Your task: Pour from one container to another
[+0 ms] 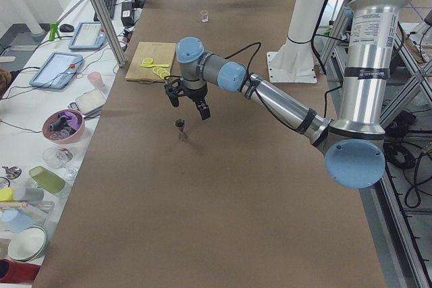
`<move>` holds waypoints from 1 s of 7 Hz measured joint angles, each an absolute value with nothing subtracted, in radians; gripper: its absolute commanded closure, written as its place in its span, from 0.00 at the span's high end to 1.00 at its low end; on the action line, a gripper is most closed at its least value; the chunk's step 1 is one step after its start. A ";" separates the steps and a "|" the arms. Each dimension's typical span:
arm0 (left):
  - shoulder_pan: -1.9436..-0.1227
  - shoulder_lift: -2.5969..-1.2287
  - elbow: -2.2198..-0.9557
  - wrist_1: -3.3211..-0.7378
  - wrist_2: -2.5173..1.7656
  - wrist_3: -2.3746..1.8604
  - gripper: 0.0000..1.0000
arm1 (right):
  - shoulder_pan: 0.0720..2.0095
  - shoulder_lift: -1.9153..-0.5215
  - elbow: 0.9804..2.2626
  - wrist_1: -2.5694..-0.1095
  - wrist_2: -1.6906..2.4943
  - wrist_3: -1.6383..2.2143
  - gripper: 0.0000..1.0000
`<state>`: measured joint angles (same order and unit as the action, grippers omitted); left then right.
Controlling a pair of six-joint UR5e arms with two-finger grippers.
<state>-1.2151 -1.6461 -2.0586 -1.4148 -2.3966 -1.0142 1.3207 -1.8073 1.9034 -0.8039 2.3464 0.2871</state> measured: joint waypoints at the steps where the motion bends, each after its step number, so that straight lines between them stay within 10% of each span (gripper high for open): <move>1: -1.157 -1.659 -2.068 -1.437 -2.346 -1.061 0.99 | 1.298 -1.843 1.941 -0.790 2.337 0.347 1.00; 7: -1.000 -1.666 -2.098 -1.548 -2.193 -1.104 0.99 | 1.194 -1.793 1.697 -0.372 2.303 0.403 1.00</move>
<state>-1.0002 -1.6664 -2.0980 -1.5477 -2.1926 -1.1040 1.1938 -1.7927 1.6970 -0.3716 2.3025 0.4028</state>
